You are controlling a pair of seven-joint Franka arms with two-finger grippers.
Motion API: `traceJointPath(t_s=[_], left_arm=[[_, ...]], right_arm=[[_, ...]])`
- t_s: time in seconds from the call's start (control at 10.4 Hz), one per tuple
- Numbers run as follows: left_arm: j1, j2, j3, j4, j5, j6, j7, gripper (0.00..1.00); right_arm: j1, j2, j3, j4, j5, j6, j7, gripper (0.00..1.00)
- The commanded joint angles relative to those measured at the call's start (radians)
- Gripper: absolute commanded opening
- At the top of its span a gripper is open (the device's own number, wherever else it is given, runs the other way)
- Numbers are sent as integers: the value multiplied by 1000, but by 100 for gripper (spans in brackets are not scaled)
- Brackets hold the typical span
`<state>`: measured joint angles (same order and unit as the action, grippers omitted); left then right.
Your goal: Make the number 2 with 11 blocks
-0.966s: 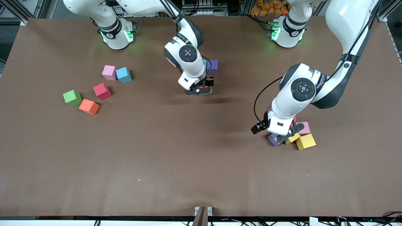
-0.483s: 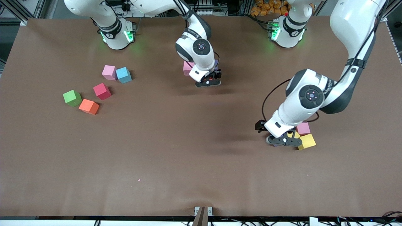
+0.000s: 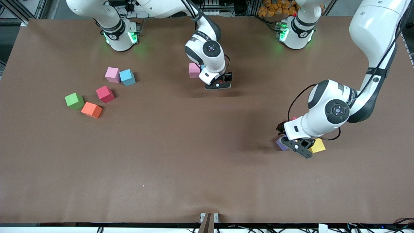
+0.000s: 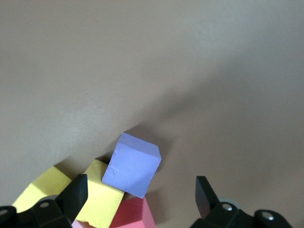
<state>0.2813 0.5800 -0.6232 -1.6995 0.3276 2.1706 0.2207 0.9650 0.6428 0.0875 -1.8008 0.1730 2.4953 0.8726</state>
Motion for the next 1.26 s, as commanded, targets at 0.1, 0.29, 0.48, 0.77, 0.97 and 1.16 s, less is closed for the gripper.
traceJointPath(t_s=[0.1,0.29,0.48,0.77,0.97,1.16], left_arm=[[39,52,-10,-11,22,-8,190,100],[41,57,-7,-26,22,2,189,100],[38,76,-1,-22,59,18,181,100],[33,100,16,-19,88,46,175,100],[29,113,25,-19,88,63,167,100],[24,119,28,-20,90,71,167,100]], right_arm=[[17,17,-12,17,0,-16,23,31],[18,15,-12,8,0,-15,25,31],[17,14,-12,-6,0,-10,25,31],[9,5,-8,-23,-1,-12,25,31],[5,-17,-6,-38,-1,-15,25,31],[5,-25,-5,-43,-1,-15,25,31]])
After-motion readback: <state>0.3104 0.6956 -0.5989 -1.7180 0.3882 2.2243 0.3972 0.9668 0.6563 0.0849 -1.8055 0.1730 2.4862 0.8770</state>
